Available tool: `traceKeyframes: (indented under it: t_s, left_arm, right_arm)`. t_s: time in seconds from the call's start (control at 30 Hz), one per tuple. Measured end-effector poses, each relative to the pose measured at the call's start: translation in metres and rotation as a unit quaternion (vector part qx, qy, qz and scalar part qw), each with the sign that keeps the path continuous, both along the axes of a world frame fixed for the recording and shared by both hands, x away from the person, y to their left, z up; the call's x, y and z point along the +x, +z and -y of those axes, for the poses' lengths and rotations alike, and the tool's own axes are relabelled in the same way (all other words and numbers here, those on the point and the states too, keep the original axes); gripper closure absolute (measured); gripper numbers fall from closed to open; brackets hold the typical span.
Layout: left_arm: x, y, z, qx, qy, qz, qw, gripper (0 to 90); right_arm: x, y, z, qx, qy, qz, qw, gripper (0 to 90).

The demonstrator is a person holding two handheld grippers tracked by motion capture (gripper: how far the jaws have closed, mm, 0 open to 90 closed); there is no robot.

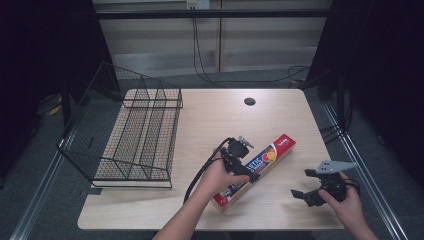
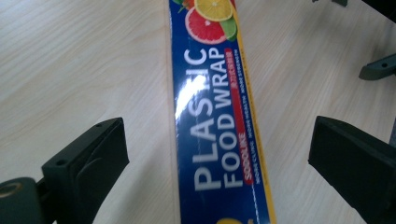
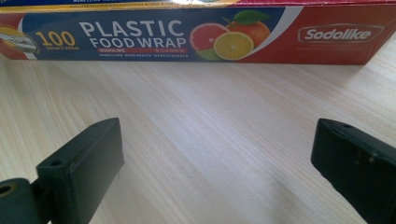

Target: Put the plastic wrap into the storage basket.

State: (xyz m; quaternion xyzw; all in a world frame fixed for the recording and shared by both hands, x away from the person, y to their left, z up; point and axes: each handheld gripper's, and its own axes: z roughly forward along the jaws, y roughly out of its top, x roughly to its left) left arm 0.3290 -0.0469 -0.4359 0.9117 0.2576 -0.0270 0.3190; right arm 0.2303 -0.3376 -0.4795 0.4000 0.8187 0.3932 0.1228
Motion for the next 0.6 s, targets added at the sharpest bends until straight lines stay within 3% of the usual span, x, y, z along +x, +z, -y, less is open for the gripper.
traceKeyframes:
  t_s: [0.1, 0.23, 0.33, 0.6]
  left_arm:
    - [0.004, -0.001, 0.008, 0.012, -0.010, 0.003, 0.9999, 5.5]
    - [0.006, -0.007, 0.018, 0.011, 0.000, -0.007, 0.9999, 7.7]
    - [0.010, -0.011, 0.022, 0.030, -0.004, 0.000, 0.9995, 8.3]
    - [0.011, -0.022, 0.033, 0.048, -0.001, -0.008, 0.9988, 12.1]
  right_arm:
    - [0.000, 0.000, 0.000, 0.001, 0.000, 0.000, 1.0000, 1.8]
    - [0.000, 0.001, 0.000, 0.002, -0.002, 0.003, 1.0000, 1.8]
    - [0.000, 0.001, 0.001, 0.003, -0.002, 0.003, 1.0000, 1.8]
    - [0.000, 0.002, 0.002, 0.005, -0.003, 0.004, 1.0000, 1.8]
